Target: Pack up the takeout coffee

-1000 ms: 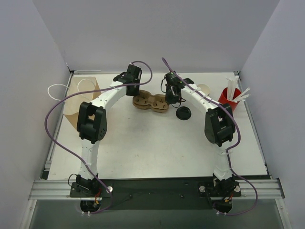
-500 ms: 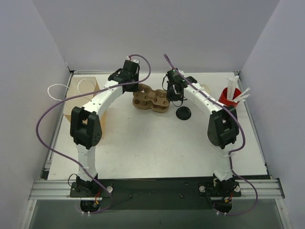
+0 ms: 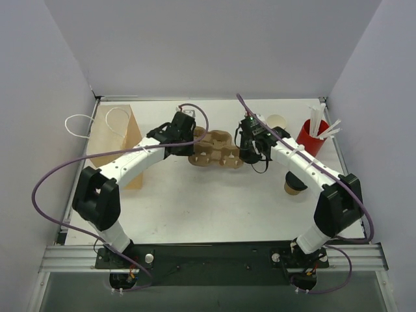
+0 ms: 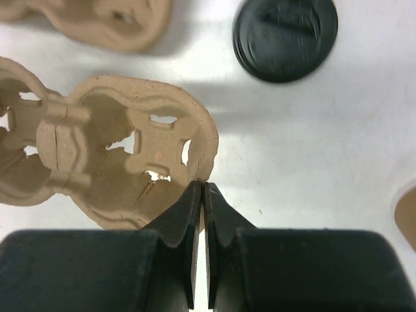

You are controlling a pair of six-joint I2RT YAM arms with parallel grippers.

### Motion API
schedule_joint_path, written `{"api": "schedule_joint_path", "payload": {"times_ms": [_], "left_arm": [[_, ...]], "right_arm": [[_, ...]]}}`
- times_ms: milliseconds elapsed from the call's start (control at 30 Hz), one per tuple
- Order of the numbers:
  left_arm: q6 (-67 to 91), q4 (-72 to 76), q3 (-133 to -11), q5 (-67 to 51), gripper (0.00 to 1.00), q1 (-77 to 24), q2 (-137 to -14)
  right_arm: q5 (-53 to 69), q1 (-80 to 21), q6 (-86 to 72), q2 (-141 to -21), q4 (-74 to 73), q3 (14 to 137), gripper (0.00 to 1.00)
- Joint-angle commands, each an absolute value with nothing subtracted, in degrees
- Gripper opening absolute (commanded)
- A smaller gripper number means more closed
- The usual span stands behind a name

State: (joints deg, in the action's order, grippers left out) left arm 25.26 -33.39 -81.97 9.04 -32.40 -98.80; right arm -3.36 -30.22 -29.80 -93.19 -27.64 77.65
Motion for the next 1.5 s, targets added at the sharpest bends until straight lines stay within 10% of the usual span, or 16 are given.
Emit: {"api": "schedule_joint_path", "payload": {"times_ms": [0,233,467,1467], "left_arm": [[30.5,-28.1,-73.4,8.6,0.15,-37.4,-92.9],[37.5,-21.9,-63.6,10.4,0.22,-45.7,-91.4],[38.1,-22.9,-63.5,13.7,0.50,-47.7,-89.7],[26.7,-35.9,-78.0,12.3,0.56,-35.6,-73.7]], "right_arm": [[-5.4,-32.0,-32.3,-86.2,-27.8,68.5,0.00],[-9.8,-32.3,-32.7,-81.6,-25.8,57.1,0.12],[-11.9,-31.2,-31.9,-80.9,-28.1,58.4,0.51],[-11.3,-44.9,-47.3,-97.3,-27.6,68.0,0.56]]}}
